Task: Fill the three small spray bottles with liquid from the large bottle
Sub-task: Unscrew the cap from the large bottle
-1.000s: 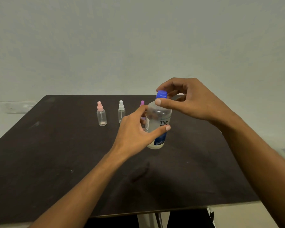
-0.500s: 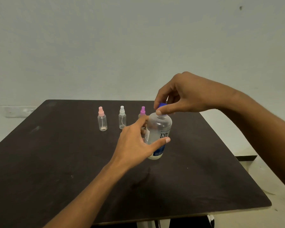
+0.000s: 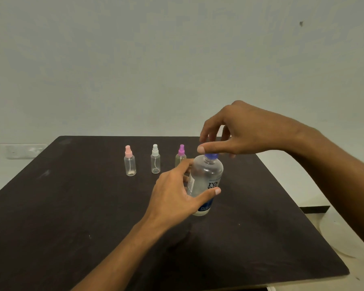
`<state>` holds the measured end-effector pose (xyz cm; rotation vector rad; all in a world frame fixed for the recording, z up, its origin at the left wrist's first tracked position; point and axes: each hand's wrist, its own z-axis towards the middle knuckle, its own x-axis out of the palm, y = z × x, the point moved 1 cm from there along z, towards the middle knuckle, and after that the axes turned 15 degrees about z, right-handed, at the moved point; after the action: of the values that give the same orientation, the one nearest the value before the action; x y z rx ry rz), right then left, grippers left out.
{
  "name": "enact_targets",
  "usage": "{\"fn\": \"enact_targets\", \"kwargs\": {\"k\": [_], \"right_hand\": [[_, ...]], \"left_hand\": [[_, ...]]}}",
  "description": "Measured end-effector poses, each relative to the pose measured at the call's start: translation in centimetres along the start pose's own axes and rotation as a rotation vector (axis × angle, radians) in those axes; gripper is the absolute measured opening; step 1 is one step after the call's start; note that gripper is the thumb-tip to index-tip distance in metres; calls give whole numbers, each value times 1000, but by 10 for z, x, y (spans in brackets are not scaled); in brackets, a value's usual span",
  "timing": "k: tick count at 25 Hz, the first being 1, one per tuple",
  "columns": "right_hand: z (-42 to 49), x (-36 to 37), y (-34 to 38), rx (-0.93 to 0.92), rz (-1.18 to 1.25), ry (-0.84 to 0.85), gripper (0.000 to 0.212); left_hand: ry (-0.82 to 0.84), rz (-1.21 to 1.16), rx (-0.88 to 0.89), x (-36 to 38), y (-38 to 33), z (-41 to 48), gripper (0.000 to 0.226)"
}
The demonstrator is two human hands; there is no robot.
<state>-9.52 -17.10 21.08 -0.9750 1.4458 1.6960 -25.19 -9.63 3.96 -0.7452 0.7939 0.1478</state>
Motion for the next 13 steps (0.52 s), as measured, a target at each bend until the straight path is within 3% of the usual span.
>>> {"fn": "enact_targets", "kwargs": {"k": [2, 6, 10, 13], "right_hand": [[0, -1, 0, 58, 19, 21, 31], [-3, -8, -2, -23, -52, 126, 14], [-8, -8, 3, -59, -4, 151, 25], [-9, -4, 4, 9, 3, 26, 36]], "left_hand": [[-6, 1, 4, -1, -1, 1, 83], [-4, -12, 22, 0, -2, 1, 81], [-9, -12, 22, 3, -2, 1, 82], [-7, -6, 17, 6, -4, 3, 83]]}}
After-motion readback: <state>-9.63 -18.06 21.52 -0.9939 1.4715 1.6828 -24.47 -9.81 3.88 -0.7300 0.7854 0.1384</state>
